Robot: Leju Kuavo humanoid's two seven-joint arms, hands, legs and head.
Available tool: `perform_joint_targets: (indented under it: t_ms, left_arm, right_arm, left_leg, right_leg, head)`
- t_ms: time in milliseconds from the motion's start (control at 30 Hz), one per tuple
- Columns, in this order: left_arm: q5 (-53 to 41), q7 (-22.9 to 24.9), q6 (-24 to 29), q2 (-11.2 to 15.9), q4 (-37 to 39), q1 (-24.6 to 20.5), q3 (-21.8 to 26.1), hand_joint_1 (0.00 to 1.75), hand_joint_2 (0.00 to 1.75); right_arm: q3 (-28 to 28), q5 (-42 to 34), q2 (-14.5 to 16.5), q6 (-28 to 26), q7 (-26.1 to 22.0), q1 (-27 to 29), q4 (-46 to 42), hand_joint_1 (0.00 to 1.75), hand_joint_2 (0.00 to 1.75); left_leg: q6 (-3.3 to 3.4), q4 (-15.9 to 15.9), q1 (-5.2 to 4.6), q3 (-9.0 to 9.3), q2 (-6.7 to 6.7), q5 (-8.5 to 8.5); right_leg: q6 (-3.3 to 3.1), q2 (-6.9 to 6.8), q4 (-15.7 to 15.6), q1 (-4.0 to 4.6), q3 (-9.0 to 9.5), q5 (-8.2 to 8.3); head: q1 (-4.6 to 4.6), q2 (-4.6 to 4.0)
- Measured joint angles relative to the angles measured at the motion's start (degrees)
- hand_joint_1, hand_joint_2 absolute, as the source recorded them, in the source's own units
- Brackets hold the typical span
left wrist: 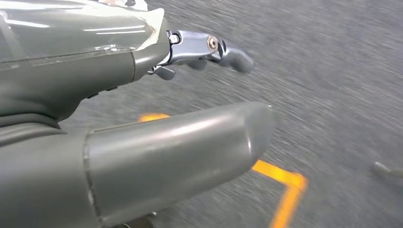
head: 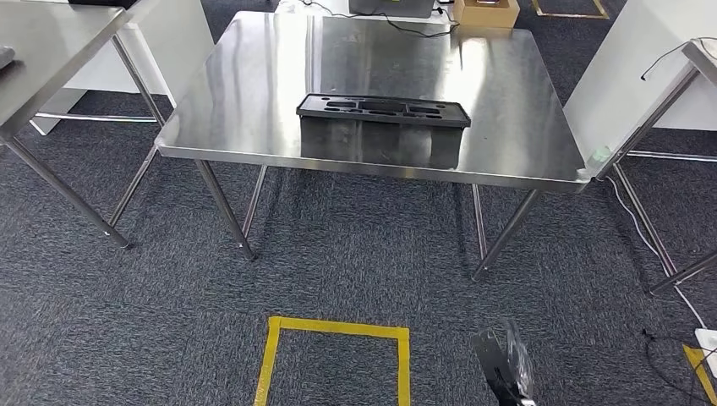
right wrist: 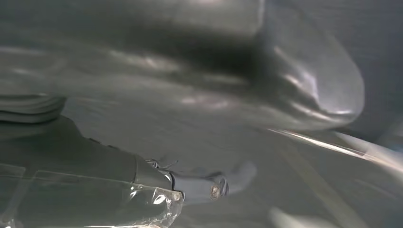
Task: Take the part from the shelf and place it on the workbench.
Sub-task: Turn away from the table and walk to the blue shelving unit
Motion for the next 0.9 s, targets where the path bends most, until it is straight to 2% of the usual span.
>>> perform_joint_targets:
  t_ms: [33,100,133,167,200,233,267,300,333,367,433,467,500,533,567,600,633,667,700,733,767,800,833,867,900]
  left_arm:
    - [-0.01,0.83,0.83,0.27,0.65,0.03,0.5,0.0,0.0]
    - [-0.04,2.13,2.01,0.69,1.65,0.04,1.31,0.0,0.0]
    - [-0.07,2.64,2.37,0.83,2.03,0.04,1.6,0.0,0.0]
    - [-0.11,3.49,2.9,0.9,2.38,0.02,1.88,0.0,0.0]
    - [-0.13,4.6,3.57,0.91,2.68,-0.02,2.15,0.0,0.0]
    - [-0.09,5.97,4.43,0.91,2.92,-0.09,2.45,0.0,0.0]
    - [-0.01,7.48,5.37,0.85,3.17,-0.19,2.81,0.0,0.0]
    - [0.11,8.76,6.19,0.76,3.42,-0.31,3.18,0.0,0.0]
    - [0.21,9.85,6.88,0.68,3.67,-0.4,3.54,0.0,0.0]
    - [0.26,10.77,7.49,0.59,3.91,-0.47,3.88,0.0,0.0]
    - [0.15,12.67,8.69,0.45,4.35,-0.48,4.47,0.0,0.0]
    - [0.13,13.74,9.26,0.26,4.62,-0.5,4.74,0.0,0.0]
    - [0.19,14.8,9.73,0.05,4.85,-0.51,5.05,0.0,0.0]
    - [0.28,15.66,10.12,-0.15,5.04,-0.52,5.37,0.0,0.0]
    - [0.43,16.29,10.42,-0.35,5.19,-0.54,5.71,0.0,0.0]
    - [0.52,16.76,10.73,-0.44,5.28,-0.54,6.02,0.0,0.0]
    - [0.54,17.06,11.0,-0.53,5.38,-0.53,6.26,0.0,0.0]
    - [0.55,17.27,11.17,-0.62,5.49,-0.53,6.43,0.0,0.0]
    - [0.56,17.43,11.26,-0.71,5.59,-0.53,6.6,0.0,0.0]
    - [0.56,17.54,11.3,-0.81,5.67,-0.53,6.77,0.0,0.0]
    - [0.54,17.61,11.39,-0.9,5.72,-0.54,6.92,0.0,0.0]
    - [0.5,17.64,11.54,-0.99,5.76,-0.57,7.06,0.0,0.0]
    - [0.44,17.58,11.73,-1.07,5.78,-0.59,7.17,0.0,0.0]
    - [0.36,17.48,11.98,-1.13,5.78,-0.64,7.28,0.0,0.0]
    - [0.28,17.34,12.19,-1.18,5.79,-0.68,7.36,0.0,0.0]
  right_arm:
    - [-0.92,-0.06,-0.01,0.82,1.23,-0.46,4.13,0.0,0.0]
    - [-2.3,-0.08,-0.03,1.86,2.81,-1.02,10.67,0.0,0.0]
    - [-2.76,0.04,-0.03,2.08,3.51,-1.31,13.1,0.0,0.0]
    - [-3.14,0.35,-0.02,2.29,4.61,-1.68,15.37,0.0,0.0]
    - [-3.4,0.76,-0.02,2.61,5.95,-2.03,17.26,0.0,0.0]
    - [-3.54,1.24,-0.01,3.02,7.4,-2.33,18.8,0.0,0.0]
    - [-3.64,1.7,0.0,3.46,8.75,-2.55,20.19,0.0,0.0]
    - [-3.71,2.08,-0.02,3.83,9.73,-2.68,21.31,0.0,0.0]
    - [-3.76,2.45,-0.01,4.09,10.44,-2.78,22.29,0.0,0.0]
    - [-3.8,2.87,0.01,4.21,10.95,-2.84,23.12,0.0,0.0]
    - [-3.77,4.21,0.09,4.18,12.16,-2.82,24.57,0.0,0.0]
    - [-3.69,5.2,0.1,4.03,13.11,-2.78,25.27,0.0,0.0]
    - [-3.42,6.44,0.16,3.8,14.24,-2.69,25.96,0.0,0.0]
    - [-3.04,7.68,0.21,3.46,15.29,-2.59,26.53,0.0,0.0]
    - [-2.55,8.83,0.26,3.07,16.14,-2.55,27.03,0.0,0.0]
    - [-2.0,9.7,0.32,2.71,16.73,-2.48,27.38,0.0,0.0]
    - [-1.58,10.16,0.33,2.41,17.07,-2.47,27.65,0.0,0.0]
    - [-1.26,10.35,0.32,2.23,17.26,-2.47,27.89,0.0,0.0]
    - [-1.07,10.38,0.33,2.09,17.38,-2.47,28.08,0.0,0.0]
    - [-0.95,10.37,0.33,1.95,17.43,-2.48,28.21,0.0,0.0]
    - [-0.87,10.27,0.33,1.81,17.41,-2.53,28.32,0.0,0.0]
    - [-0.83,9.88,0.34,1.69,17.21,-2.64,28.37,0.0,0.0]
    - [-0.84,9.31,0.33,1.63,16.79,-2.76,28.39,0.0,0.0]
    - [-0.93,8.62,0.36,1.59,16.23,-2.86,28.42,0.0,0.0]
    - [-1.06,7.93,0.37,1.56,15.6,-2.98,28.44,0.0,0.0]
  left_leg:
    - [-0.28,2.46,0.12,-0.89,-0.1,-2.62]
    - [-0.87,10.31,0.35,-3.12,-0.21,-8.56]
    - [-1.21,13.88,0.47,-3.83,-0.22,-10.1]
    - [-1.53,15.89,0.68,-3.74,-0.2,-10.27]
    - [-1.81,15.81,0.96,-2.64,-0.18,-9.36]
    - [-2.07,13.52,1.28,-0.43,-0.16,-7.91]
    - [-2.38,9.75,1.61,2.42,-0.16,-6.85]
    - [-2.6,5.89,1.65,5.04,-0.26,-6.54]
    - [-2.67,2.86,1.62,6.9,-0.35,-6.66]
    - [-2.63,1.15,1.47,7.73,-0.46,-7.11]
    - [-1.77,0.54,1.01,7.31,-0.5,-7.01]
    - [-1.03,0.35,0.87,6.91,-0.39,-6.57]
    - [-0.08,0.17,0.77,6.34,-0.26,-5.98]
    - [0.78,-0.04,0.74,5.64,-0.13,-5.31]
    - [1.38,-0.08,0.7,4.91,0.0,-4.62]
    - [1.72,-0.07,0.63,3.97,0.06,-3.9]
    - [1.78,-0.05,0.56,3.09,0.14,-3.14]
    - [1.75,-0.03,0.5,2.19,0.22,-2.36]
    - [1.64,0.01,0.48,1.23,0.27,-1.53]
    - [1.48,0.04,0.48,0.31,0.3,-0.71]
    - [1.25,0.07,0.5,-0.58,0.32,0.11]
    - [0.95,0.1,0.48,-1.35,0.31,0.92]
    - [0.6,0.09,0.46,-1.82,0.35,1.65]
    - [0.25,-0.07,0.42,-2.01,0.4,2.39]
    - [-0.12,-0.34,0.4,-2.04,0.47,3.12]
  right_leg:
    - [-0.58,-0.21,0.01,-0.4,-0.54,0.58]
    - [-1.19,-0.52,0.48,-0.38,-1.88,1.48]
    - [-1.12,-0.6,0.79,-0.36,-2.6,1.87]
    - [-0.96,-0.63,1.22,-0.39,-3.43,2.28]
    - [-0.74,-0.64,1.73,-0.51,-4.33,2.6]
    - [-0.49,-0.63,2.32,-0.69,-5.26,2.87]
    - [-0.25,-0.61,3.0,-0.82,-6.1,3.06]
    - [0.03,-0.6,3.64,-0.87,-6.89,3.22]
    - [0.39,-0.59,4.15,-0.82,-7.54,3.45]
    - [0.81,-0.59,4.48,-0.67,-8.0,3.72]
    - [1.99,-0.52,4.53,-0.36,-8.57,4.51]
    - [2.39,-0.45,4.72,-0.38,-8.82,4.42]
    - [2.49,-0.34,5.57,-0.38,-9.36,3.43]
    - [2.29,-0.22,7.41,-0.42,-10.16,1.53]
    - [1.92,-0.1,10.47,-0.56,-11.17,-1.2]
    - [1.68,0.02,14.22,-0.54,-12.21,-3.87]
    - [1.78,0.11,17.76,-0.54,-12.84,-5.65]
    - [2.16,0.18,20.32,-0.51,-12.89,-6.34]
    - [2.81,0.23,21.01,-0.49,-11.92,-5.63]
    - [3.47,0.25,19.69,-0.48,-9.98,-4.2]
    - [3.93,0.27,16.51,-0.49,-7.1,-2.85]
    - [3.95,0.33,11.67,-0.41,-3.46,-2.44]
    - [3.46,0.45,6.79,-0.15,-0.32,-2.91]
    - [2.8,0.55,3.13,0.12,1.8,-3.61]
    - [2.08,0.64,1.01,0.46,2.78,-4.27]
  head:
    - [-0.02,0.0]
    - [-0.06,0.0]
    - [-0.08,0.0]
    - [-0.1,0.0]
    - [-0.14,0.0]
    - [-0.16,0.0]
    - [-0.2,0.0]
    - [-0.21,0.0]
    - [-0.16,0.0]
    - [-0.11,0.0]
    - [0.02,0.0]
    - [0.02,0.0]
    - [0.11,0.0]
    - [0.24,0.0]
    - [0.37,0.0]
    - [0.52,0.0]
    - [0.57,0.0]
    - [0.59,0.0]
    - [0.61,0.0]
    - [0.61,0.0]
    - [0.6,0.0]
    - [0.59,0.0]
    - [0.53,0.0]
    - [0.5,0.0]
    - [0.44,0.0]
